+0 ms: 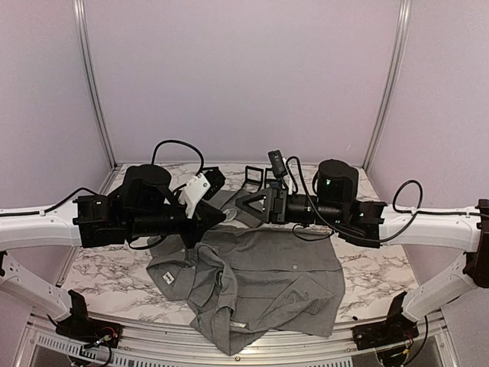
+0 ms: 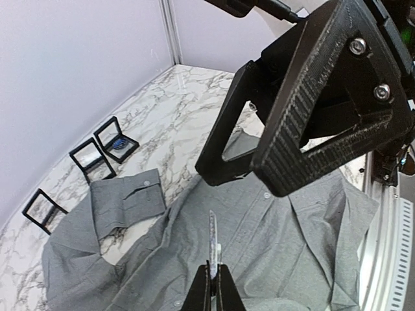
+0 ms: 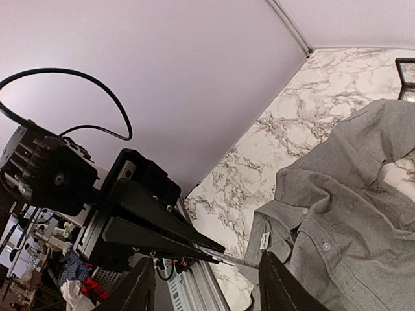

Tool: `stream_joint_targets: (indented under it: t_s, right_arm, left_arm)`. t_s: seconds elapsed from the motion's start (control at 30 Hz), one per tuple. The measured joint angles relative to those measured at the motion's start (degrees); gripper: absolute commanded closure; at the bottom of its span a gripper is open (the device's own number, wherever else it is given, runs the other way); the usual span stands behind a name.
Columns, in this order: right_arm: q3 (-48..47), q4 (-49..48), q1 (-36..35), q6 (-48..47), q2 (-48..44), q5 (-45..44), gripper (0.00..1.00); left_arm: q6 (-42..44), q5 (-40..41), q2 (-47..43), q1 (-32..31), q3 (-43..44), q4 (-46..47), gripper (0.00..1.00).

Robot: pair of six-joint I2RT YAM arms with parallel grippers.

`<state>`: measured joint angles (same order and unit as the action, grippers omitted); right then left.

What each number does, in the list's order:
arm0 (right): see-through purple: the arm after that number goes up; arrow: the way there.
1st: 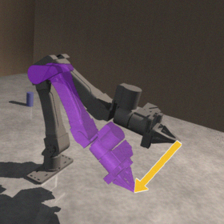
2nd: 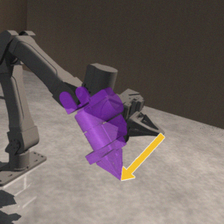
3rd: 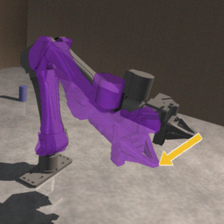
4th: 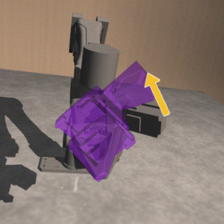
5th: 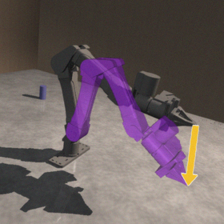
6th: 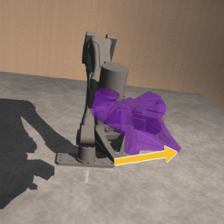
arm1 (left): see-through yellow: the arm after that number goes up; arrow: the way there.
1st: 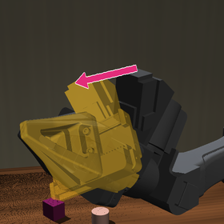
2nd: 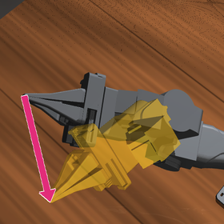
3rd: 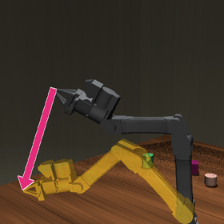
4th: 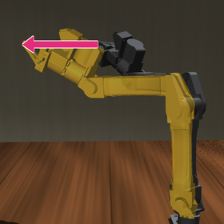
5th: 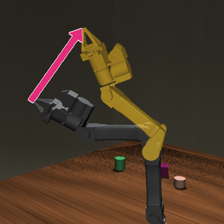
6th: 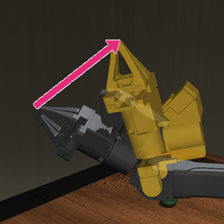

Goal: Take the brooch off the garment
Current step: Turn over the brooch at the center of the board.

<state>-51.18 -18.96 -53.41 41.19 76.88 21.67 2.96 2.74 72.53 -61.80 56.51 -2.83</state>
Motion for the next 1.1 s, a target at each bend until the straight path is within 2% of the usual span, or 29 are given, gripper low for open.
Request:
stream_joint_targets:
  t_s: [0.27, 0.43, 0.6, 0.8, 1.1]
  right_arm:
    - [-3.0, 2.1, 0.1, 4.0, 0.3, -1.2, 0.54]
    - [-4.5, 3.3, 0.1, 5.6, 1.7, -1.2, 0.57]
    - [-4.5, 4.4, 0.1, 6.4, 2.3, -1.2, 0.59]
    - [-4.6, 5.7, 0.1, 7.4, 2.8, -1.2, 0.61]
    - [-6.1, 6.6, 0.1, 8.6, 4.3, -0.8, 0.64]
  left_arm:
    - [15.6, 19.1, -1.2, -7.6, -0.2, 3.8, 1.00]
    - [28.0, 31.6, -1.2, -13.9, -3.8, 11.1, 1.00]
    - [38.8, 41.8, 0.2, -17.4, -7.1, 19.5, 1.00]
    - [50.7, 51.5, 4.6, -19.4, -9.9, 30.3, 1.00]
    - [64.4, 59.5, 11.3, -20.8, -11.6, 43.8, 1.00]
